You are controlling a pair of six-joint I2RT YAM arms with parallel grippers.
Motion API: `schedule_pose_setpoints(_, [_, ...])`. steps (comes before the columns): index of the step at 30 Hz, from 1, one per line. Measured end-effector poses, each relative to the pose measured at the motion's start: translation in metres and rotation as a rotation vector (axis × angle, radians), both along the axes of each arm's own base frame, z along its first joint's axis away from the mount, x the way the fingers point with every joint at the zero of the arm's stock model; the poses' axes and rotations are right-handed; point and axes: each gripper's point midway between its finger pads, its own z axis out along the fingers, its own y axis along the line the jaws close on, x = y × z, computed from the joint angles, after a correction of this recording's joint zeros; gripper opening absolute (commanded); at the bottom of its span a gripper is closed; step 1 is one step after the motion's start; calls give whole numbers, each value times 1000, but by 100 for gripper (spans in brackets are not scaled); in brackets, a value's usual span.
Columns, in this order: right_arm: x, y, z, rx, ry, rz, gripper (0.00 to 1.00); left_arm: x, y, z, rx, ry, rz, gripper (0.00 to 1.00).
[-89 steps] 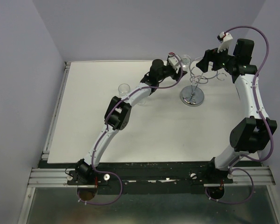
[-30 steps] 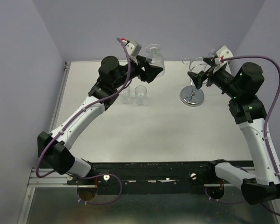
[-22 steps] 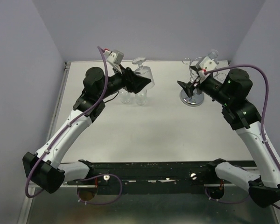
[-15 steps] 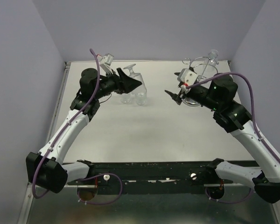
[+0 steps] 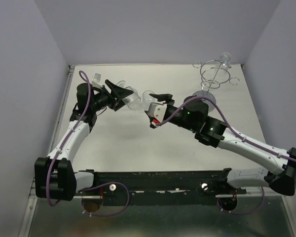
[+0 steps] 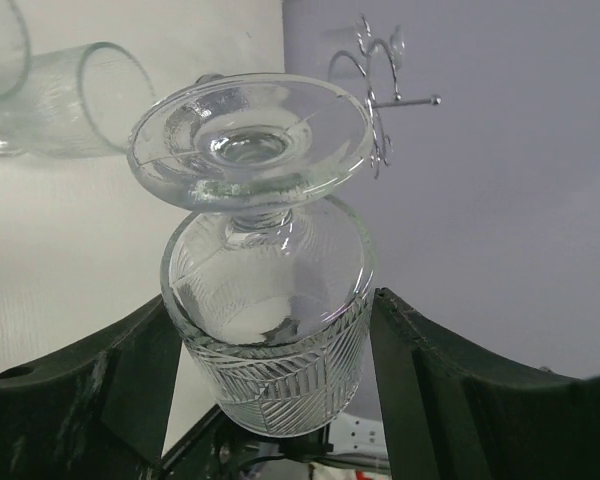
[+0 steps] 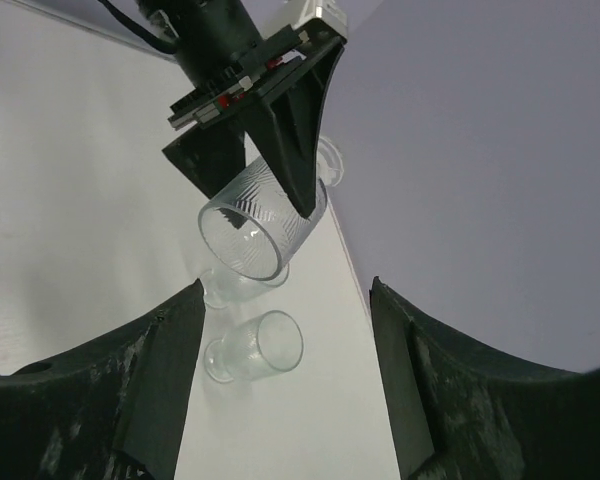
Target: Take the wine glass off the wine glass rack
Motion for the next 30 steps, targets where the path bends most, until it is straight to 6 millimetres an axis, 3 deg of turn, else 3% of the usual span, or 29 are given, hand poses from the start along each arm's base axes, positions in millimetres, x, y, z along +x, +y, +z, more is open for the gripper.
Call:
schedule_pose_setpoints(6, [20,26,-19,-25,-36,-45,73,0,24,-28,-68,164,92,0])
schedule_pose_setpoints(14, [34,43,-33,-23,-44,-59,60,-12,35,3,-100,92,126,0])
schedule_pose_setpoints(21, [47,63,-52,-32,-28,-60,60,-15,40,12,-105,65,138,0])
schedule_pose_setpoints(30, [63,85,-34,54,-33,-83,59,-15,43,14,-113,70,150,0])
